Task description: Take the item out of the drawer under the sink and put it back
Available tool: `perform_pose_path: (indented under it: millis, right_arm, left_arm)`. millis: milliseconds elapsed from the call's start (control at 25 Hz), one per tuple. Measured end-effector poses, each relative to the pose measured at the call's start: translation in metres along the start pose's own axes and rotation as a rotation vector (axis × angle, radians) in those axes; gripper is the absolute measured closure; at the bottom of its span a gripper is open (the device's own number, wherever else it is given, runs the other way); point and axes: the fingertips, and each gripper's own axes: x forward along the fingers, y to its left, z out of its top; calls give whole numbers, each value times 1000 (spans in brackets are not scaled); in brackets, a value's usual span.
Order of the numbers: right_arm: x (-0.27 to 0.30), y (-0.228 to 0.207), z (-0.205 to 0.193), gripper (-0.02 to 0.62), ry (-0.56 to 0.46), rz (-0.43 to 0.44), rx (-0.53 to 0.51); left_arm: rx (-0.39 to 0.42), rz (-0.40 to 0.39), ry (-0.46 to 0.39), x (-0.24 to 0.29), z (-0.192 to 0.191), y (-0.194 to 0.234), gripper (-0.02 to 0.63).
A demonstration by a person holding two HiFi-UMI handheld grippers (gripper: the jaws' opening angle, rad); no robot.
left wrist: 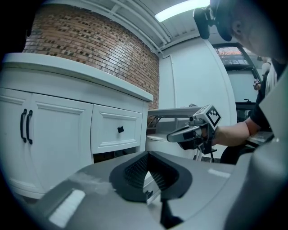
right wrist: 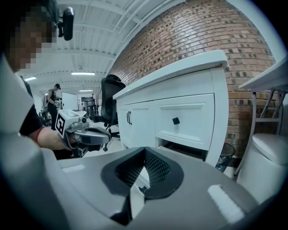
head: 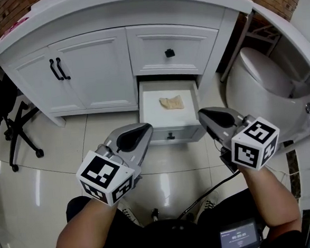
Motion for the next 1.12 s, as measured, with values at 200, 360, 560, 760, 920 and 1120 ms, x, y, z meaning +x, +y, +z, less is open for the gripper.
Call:
perform_pose_path:
  millis: [200,360,560,760,920,1120]
  right_arm:
    - [22,-5,7,586,76,37,-40]
    - [54,-21,5,584,175,66,-117]
    - [114,-60,-28,540,379,111,-247]
    - [165,-88,-73,526,578,146,-341]
    - [192,-98,-103,528,671,162,-431]
    - [206,-116,-129,528,768,129,-465]
  left_arm:
    - [1,11,-4,1,1,4,601]
    - [-6,25,2,7,-3,12,601]
    - [-12,22,9,12,-5,14,601]
    - [-22,27,11,17,-5,17,601]
    - [-38,47,9,15,-6,28,601]
    - [-49,47,8,14,-6,30,601]
